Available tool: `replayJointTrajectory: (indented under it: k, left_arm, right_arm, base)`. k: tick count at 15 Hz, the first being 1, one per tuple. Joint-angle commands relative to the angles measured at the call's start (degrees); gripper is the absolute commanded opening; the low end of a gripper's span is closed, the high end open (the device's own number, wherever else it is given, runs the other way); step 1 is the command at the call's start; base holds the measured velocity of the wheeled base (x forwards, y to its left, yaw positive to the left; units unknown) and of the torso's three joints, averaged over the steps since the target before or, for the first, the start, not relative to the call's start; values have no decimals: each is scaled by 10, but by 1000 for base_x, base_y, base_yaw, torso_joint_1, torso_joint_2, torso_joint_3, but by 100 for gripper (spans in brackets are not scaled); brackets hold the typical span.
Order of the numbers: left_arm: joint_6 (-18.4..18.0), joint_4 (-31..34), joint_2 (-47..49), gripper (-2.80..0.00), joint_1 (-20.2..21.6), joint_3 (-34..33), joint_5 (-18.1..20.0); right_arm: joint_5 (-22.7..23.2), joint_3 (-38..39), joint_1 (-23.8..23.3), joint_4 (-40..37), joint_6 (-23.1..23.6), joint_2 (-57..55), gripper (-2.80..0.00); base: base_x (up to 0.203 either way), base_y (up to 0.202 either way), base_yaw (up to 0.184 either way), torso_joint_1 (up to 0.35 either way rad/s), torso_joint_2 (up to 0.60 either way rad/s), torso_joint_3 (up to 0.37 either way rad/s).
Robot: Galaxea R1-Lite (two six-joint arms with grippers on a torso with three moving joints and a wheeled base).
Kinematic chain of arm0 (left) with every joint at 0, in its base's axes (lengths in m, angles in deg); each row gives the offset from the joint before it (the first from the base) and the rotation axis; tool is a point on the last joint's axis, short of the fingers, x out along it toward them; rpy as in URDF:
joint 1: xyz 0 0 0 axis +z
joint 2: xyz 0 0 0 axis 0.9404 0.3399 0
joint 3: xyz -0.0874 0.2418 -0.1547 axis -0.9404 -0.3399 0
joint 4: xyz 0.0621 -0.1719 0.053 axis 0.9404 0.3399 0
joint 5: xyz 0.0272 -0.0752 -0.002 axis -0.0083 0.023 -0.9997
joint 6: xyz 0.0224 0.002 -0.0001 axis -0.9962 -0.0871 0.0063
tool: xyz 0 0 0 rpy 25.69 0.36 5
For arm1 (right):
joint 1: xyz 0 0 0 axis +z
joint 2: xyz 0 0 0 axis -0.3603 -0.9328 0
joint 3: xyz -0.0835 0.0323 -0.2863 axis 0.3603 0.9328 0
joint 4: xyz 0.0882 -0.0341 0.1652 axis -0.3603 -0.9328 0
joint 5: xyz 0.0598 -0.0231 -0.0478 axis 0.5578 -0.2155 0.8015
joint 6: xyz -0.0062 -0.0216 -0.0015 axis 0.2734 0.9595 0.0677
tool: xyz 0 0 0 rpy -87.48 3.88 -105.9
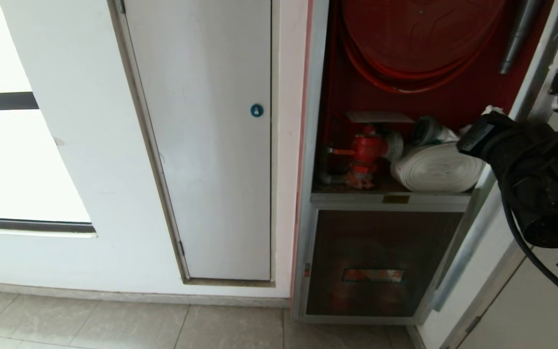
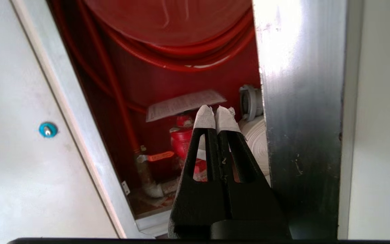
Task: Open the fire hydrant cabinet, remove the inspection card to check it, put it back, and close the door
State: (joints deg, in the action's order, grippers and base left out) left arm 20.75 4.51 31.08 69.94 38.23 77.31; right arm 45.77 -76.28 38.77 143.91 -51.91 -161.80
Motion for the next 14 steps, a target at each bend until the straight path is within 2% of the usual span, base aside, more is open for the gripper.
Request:
replayJointTrajectory:
  k: [1,7,10,14]
  left_arm:
    - [0,0,0,-280,0,-7,0]
    - [0,0,0,-280,0,-7,0]
    - [0,0,0,-280,0,-7,0]
    - [0,0,0,-280,0,-7,0]
  right_arm:
    - [-1,25,-17,1,-6,30,-280]
    - [-5,71,-29,-1,-5,113,-280]
    - [1,90,-67,-2,-6,131,-280]
    - [23,119,-153,-1,-7,156,-280]
  base:
    - [0,0,0,0,0,0]
    - [0,0,0,0,0,0]
    - [0,0,0,0,0,0]
    - [0,0,0,0,0,0]
